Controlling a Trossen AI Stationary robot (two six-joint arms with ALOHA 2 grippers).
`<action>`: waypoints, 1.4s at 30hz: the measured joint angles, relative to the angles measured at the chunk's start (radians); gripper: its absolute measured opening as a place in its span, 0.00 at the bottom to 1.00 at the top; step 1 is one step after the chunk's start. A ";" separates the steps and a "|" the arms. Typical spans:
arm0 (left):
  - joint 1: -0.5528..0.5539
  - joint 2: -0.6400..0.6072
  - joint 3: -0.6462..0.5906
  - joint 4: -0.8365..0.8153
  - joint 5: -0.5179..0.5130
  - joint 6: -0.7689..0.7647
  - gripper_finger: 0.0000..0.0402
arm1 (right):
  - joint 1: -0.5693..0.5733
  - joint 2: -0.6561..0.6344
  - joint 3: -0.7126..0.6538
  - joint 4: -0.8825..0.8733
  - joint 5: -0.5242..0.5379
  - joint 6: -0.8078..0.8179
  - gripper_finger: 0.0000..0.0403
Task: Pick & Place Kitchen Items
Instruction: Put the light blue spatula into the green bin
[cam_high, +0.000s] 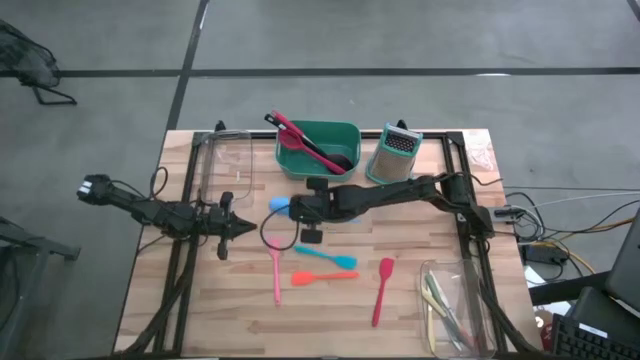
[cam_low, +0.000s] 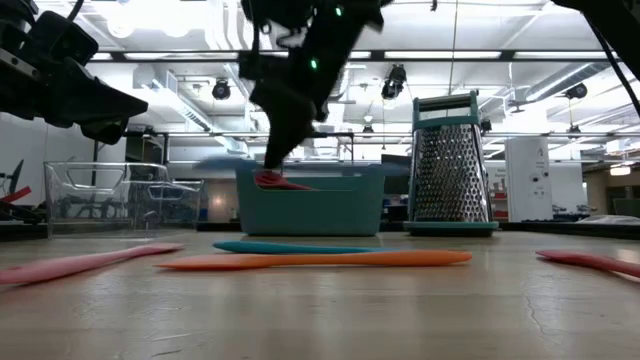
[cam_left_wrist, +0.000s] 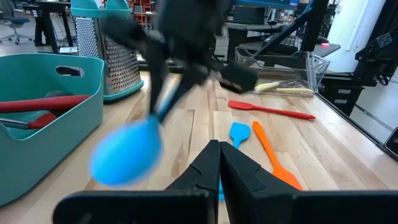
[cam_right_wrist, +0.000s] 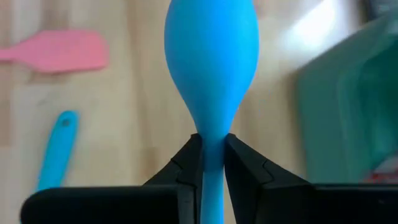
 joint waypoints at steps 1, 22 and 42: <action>0.000 0.000 0.000 0.000 0.000 0.000 0.03 | -0.003 -0.001 0.030 -0.023 0.026 -0.016 0.11; 0.000 0.000 0.000 0.000 0.000 0.000 0.03 | -0.250 -0.004 0.438 -0.165 0.093 -0.201 0.10; 0.000 0.000 0.000 0.000 0.000 0.000 0.03 | -0.378 0.001 0.114 0.163 0.063 -0.137 0.12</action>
